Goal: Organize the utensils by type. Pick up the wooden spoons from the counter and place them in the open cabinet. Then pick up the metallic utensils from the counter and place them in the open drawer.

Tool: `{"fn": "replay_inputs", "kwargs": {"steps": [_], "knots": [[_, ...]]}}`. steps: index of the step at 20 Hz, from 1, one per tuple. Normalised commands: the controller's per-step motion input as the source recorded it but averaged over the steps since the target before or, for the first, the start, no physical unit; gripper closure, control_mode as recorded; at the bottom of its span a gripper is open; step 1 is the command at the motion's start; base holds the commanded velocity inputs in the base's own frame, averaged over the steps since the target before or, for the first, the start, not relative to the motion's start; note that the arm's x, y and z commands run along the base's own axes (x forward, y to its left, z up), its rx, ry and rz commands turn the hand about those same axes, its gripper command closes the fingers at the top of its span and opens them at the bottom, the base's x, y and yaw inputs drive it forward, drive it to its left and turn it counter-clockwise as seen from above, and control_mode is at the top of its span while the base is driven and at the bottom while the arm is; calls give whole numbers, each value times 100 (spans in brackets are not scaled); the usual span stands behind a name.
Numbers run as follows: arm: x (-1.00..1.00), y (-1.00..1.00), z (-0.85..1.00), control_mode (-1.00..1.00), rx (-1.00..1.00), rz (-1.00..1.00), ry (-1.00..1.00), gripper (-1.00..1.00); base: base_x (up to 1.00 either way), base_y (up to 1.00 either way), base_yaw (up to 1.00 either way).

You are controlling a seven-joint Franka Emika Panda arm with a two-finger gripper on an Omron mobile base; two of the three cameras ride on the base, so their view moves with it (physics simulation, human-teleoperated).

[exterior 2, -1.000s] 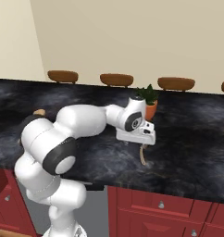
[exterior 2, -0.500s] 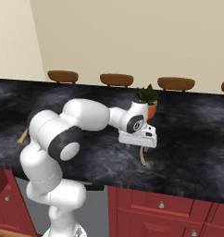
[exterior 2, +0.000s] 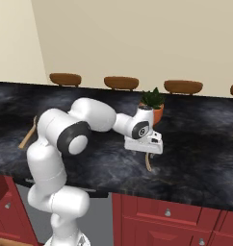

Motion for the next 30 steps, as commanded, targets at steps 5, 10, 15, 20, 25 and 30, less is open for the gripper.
{"fn": "replay_inputs", "kwargs": {"steps": [5,10,15,20,25,30], "knots": [[36,-6,-22,-100,0,2,4,-100,0,0,0],[26,-15,-19,-100,0,3,5,-100,0,0,0],[6,-16,-13,-100,0,2,0,-100,0,0,0],[10,-14,-18,-100,0,4,0,-100,0,0,0],[1,-5,-25,-100,0,6,1,-100,0,0,0],[0,2,-26,-100,0,5,4,100,0,0,0]]}}
